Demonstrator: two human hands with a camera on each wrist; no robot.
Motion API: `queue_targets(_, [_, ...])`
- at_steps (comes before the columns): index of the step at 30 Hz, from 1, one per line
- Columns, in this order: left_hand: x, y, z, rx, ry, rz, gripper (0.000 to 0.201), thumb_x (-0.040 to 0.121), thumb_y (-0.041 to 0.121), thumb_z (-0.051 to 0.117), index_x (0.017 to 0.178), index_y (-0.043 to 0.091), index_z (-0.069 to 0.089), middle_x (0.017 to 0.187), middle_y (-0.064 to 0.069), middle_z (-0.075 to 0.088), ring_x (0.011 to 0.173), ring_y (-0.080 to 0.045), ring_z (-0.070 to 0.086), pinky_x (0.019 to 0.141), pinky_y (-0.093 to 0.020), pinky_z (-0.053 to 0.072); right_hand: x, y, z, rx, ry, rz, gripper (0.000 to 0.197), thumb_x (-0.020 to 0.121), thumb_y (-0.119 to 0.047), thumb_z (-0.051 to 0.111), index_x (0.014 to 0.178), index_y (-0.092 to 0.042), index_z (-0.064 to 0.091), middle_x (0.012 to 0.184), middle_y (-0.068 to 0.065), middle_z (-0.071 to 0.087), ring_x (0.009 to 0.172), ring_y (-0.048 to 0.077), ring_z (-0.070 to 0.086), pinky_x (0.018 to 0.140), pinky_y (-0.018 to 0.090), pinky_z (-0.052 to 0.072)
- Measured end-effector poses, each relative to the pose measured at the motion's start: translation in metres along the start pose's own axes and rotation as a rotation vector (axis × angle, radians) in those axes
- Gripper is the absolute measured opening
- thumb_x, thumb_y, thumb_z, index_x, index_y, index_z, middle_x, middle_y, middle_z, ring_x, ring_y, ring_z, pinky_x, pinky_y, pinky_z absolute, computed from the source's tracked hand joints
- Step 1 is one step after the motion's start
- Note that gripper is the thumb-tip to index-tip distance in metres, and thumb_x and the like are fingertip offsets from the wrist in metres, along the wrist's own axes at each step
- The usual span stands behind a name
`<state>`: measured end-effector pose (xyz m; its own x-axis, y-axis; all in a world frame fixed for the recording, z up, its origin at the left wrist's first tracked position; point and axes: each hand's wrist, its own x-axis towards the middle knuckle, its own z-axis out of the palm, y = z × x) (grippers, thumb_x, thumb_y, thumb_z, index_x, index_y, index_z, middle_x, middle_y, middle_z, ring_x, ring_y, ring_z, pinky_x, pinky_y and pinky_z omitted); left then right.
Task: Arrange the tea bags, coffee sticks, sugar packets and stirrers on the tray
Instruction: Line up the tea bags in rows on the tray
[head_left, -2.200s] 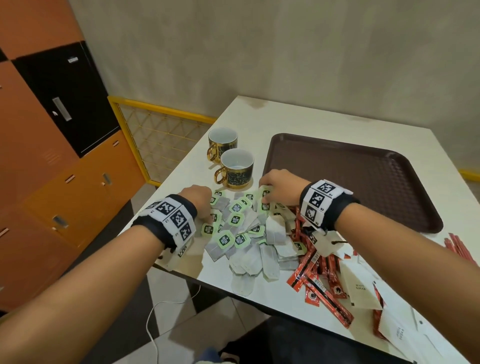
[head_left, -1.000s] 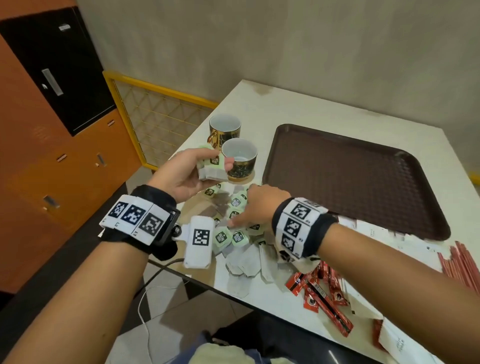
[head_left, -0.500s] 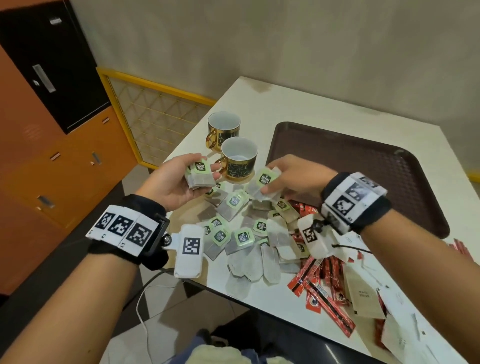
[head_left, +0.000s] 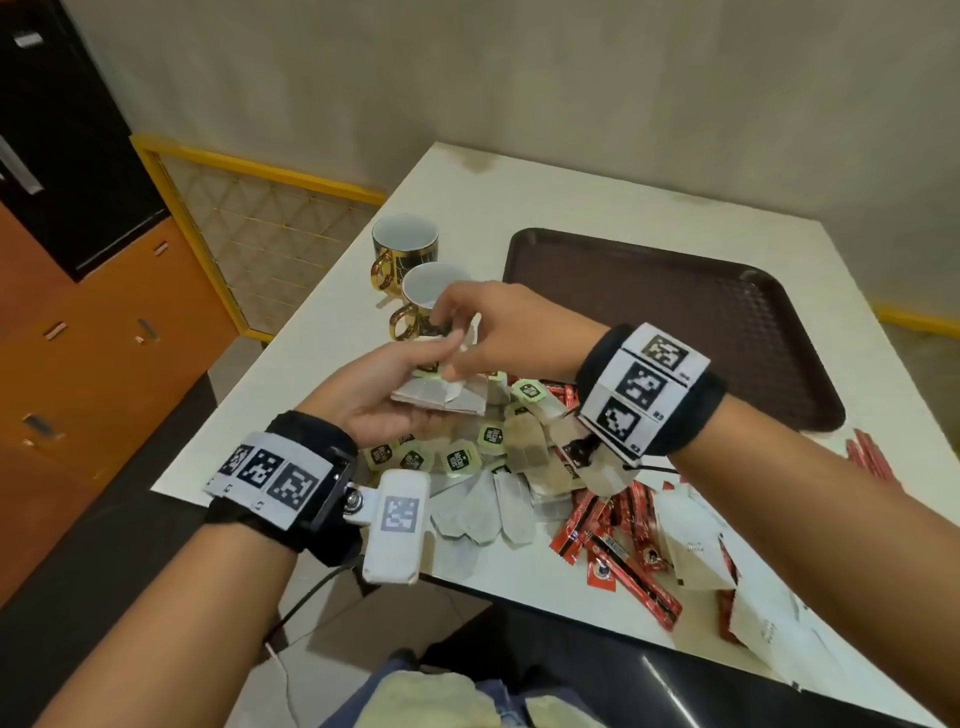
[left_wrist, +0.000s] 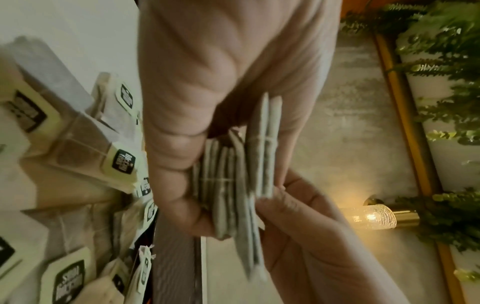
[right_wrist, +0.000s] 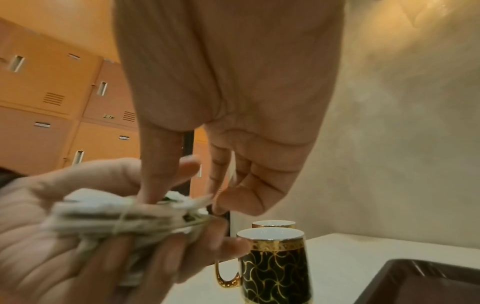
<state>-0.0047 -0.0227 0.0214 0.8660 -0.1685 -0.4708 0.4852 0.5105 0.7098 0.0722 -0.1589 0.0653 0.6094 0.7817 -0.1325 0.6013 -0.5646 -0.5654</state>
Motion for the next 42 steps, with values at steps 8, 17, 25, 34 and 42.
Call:
queue_targets(8, [-0.020,-0.002,-0.039,-0.128,0.193,0.042,0.027,0.096,0.009,0.048,0.104,0.006,0.074,0.107,-0.016,0.071,0.090,-0.028,0.069,0.073,-0.038,0.059,-0.014,0.014,0.030,-0.266,-0.115,0.005,0.057,0.089,-0.048,0.063,0.132,-0.014,0.047,0.124,0.006,0.053,0.104,0.018,0.049,0.085,0.032,0.044])
queue_targets(17, [-0.029,0.000,-0.046,-0.249,0.306,0.140,0.025,0.099,0.013,0.048,0.116,0.019,0.065,0.088,-0.004,0.063,0.087,-0.023,0.062,0.061,-0.033,0.060,0.002,0.006,0.080,-0.387,-0.299,-0.076,0.073,0.084,-0.056,0.064,0.143,-0.022,0.037,0.129,0.008,0.047,0.118,0.026,0.047,0.096,0.041,0.045])
queue_targets(25, [-0.034,0.005,-0.057,-0.351,0.285,0.154,0.037,0.092,0.012,0.051,0.128,0.011,0.063,0.104,-0.014,0.068,0.093,-0.024,0.062,0.071,-0.031,0.057,0.018,-0.004,0.100,-0.460,-0.374,-0.138,0.067,0.087,-0.047,0.064,0.143,-0.019,0.037,0.123,0.012,0.042,0.109,0.029,0.048,0.078,0.031,0.038])
queue_targets(34, [-0.035,0.018,-0.058,-0.384,0.269,0.192,0.035,0.097,0.007,0.042,0.128,-0.001,0.056,0.111,-0.014,0.072,0.090,-0.020,0.066,0.068,-0.022,0.058,0.039,-0.009,0.093,-0.360,-0.367,-0.021,0.105,0.068,-0.057,0.080,0.146,-0.014,0.025,0.128,0.009,0.040,0.099,0.021,0.046,0.084,0.034,0.046])
queue_targets(42, [-0.043,0.030,-0.071,-0.406,0.243,0.224,0.032,0.099,0.014,0.043,0.123,0.001,0.060,0.113,-0.013,0.072,0.096,-0.023,0.068,0.076,-0.029,0.060,0.048,-0.007,0.092,-0.433,-0.331,-0.022,0.075,0.062,-0.058,0.082,0.114,-0.016,0.048,0.109,0.004,0.043,0.087,0.021,0.047,0.064,0.032,0.038])
